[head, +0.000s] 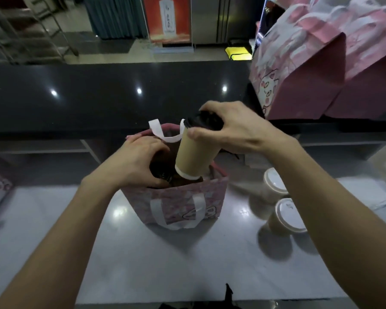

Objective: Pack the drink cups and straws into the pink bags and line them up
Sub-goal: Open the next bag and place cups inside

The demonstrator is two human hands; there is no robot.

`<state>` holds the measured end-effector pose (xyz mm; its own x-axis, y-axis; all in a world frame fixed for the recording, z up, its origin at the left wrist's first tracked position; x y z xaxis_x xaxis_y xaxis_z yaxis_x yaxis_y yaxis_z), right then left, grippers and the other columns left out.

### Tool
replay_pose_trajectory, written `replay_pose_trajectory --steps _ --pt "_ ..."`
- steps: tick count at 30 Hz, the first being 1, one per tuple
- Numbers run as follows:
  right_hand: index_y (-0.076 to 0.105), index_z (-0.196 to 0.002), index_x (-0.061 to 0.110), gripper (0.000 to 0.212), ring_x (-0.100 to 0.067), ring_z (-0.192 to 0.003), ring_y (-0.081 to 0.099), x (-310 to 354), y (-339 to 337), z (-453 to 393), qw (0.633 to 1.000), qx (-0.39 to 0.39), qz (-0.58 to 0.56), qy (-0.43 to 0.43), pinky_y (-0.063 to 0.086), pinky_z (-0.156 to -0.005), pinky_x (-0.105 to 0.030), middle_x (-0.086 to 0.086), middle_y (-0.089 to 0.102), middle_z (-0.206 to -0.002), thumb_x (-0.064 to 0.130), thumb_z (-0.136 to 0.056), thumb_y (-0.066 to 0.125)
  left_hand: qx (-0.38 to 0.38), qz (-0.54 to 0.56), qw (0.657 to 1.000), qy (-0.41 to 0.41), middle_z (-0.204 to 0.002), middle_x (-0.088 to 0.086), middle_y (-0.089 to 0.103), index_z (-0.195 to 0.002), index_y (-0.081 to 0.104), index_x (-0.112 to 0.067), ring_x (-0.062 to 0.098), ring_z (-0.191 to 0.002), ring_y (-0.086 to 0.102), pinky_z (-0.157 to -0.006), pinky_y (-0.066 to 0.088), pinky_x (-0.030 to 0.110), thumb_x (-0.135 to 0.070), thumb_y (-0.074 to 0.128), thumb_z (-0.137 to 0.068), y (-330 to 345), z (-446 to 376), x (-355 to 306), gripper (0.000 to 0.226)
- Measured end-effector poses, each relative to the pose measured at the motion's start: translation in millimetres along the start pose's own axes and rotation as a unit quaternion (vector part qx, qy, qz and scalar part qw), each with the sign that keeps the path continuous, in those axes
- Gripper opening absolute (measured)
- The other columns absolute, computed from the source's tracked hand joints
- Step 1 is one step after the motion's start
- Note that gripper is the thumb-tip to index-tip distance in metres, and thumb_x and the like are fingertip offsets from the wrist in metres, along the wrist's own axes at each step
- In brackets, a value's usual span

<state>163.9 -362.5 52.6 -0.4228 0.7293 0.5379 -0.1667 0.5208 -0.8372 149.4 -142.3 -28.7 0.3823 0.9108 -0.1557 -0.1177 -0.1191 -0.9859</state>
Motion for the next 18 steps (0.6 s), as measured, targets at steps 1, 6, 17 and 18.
replay_pose_trajectory --steps 1,6,17,18 --pt "0.065 -0.125 0.031 0.076 -0.007 -0.099 0.065 3.6 11.8 -4.5 0.999 0.035 0.008 -0.009 0.059 -0.084 -0.036 0.013 0.067 -0.109 0.088 -0.075 0.059 0.003 0.001 1.000 0.005 -0.154 -0.014 0.056 -0.151 0.055 -0.034 0.013 -0.150 0.043 -0.134 0.022 0.046 -0.082 0.074 -0.061 1.2 0.8 4.4 0.103" --pt "0.051 -0.143 0.042 0.086 -0.013 -0.106 0.056 8.0 72.0 -26.0 0.975 0.175 0.136 -0.026 0.056 -0.084 -0.031 0.017 0.049 -0.117 0.070 -0.069 0.084 0.010 0.035 0.999 0.028 -0.182 -0.011 0.008 -0.173 0.008 -0.038 0.011 -0.168 -0.008 -0.133 -0.018 0.051 -0.098 0.068 -0.057 14.2 9.2 20.5 0.144" --pt "0.047 -0.152 0.030 0.101 -0.022 -0.109 0.066 11.6 126.8 -62.9 0.925 0.218 0.309 -0.034 0.062 -0.087 -0.036 0.005 0.064 -0.128 0.051 -0.067 0.096 0.030 0.031 0.998 0.035 -0.180 -0.006 -0.026 -0.171 -0.022 -0.027 0.013 -0.159 -0.039 -0.126 -0.027 0.058 -0.100 0.069 -0.056 32.1 11.7 13.2 0.164" --pt "0.046 -0.152 0.029 0.102 -0.022 -0.108 0.066 8.8 130.7 -62.9 0.919 0.229 0.321 -0.027 0.063 -0.087 -0.038 0.003 0.064 -0.126 0.053 -0.067 0.096 0.030 0.032 0.998 0.036 -0.180 -0.005 -0.027 -0.170 -0.023 -0.027 0.013 -0.160 -0.039 -0.126 -0.027 0.058 -0.100 0.070 -0.056 31.1 12.5 13.6 0.164"
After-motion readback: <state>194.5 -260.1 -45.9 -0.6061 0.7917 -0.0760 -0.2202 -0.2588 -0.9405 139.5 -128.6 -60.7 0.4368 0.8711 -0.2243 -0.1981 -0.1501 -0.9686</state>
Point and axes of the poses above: each hand's wrist, its own z-axis away from the middle knuckle, its own y-axis out of the palm, x = y × z, the point moved 7 cm from there along -z, towards the middle knuckle
